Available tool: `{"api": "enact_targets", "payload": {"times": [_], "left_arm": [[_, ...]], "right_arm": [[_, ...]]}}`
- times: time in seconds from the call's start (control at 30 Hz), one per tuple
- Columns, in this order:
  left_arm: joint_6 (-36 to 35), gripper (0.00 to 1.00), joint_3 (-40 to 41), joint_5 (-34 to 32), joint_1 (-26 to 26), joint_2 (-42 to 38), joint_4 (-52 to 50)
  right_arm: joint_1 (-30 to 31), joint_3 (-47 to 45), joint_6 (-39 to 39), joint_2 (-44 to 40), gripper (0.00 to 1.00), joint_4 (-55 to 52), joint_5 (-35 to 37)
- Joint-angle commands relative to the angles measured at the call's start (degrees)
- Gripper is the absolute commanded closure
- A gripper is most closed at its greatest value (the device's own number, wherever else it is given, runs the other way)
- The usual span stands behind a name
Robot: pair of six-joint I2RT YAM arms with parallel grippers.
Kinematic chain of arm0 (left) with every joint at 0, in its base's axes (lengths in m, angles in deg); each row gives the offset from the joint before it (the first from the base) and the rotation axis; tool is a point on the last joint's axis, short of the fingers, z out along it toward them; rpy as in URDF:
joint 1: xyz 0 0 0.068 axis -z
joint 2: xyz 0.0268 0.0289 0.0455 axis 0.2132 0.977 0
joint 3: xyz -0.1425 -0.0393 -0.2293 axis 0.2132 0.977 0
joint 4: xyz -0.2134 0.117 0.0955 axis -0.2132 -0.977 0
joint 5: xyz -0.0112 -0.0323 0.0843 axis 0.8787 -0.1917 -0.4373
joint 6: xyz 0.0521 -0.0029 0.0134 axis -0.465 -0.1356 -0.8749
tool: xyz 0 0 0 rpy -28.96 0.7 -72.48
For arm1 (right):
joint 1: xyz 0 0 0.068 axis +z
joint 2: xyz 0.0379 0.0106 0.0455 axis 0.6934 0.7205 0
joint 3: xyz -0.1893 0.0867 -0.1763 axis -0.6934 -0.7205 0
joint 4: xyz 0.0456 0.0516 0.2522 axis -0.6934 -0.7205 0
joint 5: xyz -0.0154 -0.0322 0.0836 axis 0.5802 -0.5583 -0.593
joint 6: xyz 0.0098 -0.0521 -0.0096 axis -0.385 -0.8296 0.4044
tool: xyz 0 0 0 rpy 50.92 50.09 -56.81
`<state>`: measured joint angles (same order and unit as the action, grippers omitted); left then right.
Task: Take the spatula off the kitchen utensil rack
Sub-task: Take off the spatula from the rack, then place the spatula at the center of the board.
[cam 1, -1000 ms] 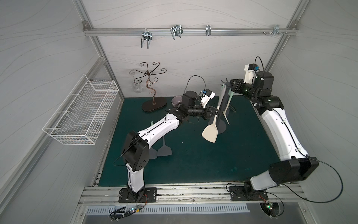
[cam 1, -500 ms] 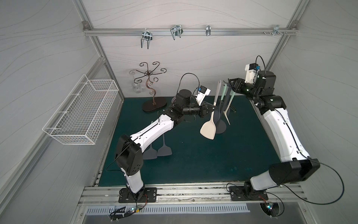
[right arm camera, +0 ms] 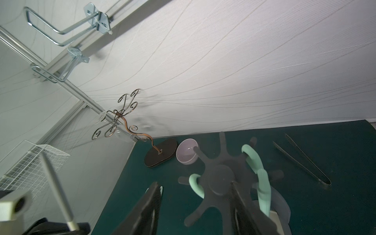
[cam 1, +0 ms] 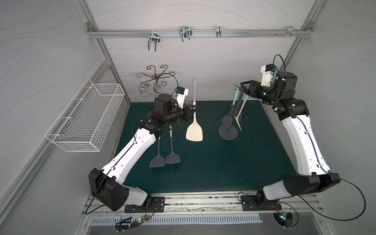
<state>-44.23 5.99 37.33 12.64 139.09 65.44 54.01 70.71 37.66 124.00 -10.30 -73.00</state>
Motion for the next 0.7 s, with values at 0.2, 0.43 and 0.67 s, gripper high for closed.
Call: {"api": "enact_targets", "payload": {"times": [0.2, 0.43, 0.67], "left_arm": [[7.5, 1.00, 3.3, -3.0, -3.8, 9.6, -13.3], [10.2, 1.00, 2.0, -1.8, -4.3, 20.0, -13.6], [9.8, 1.00, 0.2, -1.6, -4.3, 28.3, -13.4]], "right_arm": [[3.0, -18.3, -1.6, -18.5, 0.44, -2.8, 1.4], [5.5, -35.8, -2.4, -30.5, 0.44, -2.8, 2.5], [6.3, -39.1, -2.3, -31.6, 0.44, -3.7, 0.3]]}}
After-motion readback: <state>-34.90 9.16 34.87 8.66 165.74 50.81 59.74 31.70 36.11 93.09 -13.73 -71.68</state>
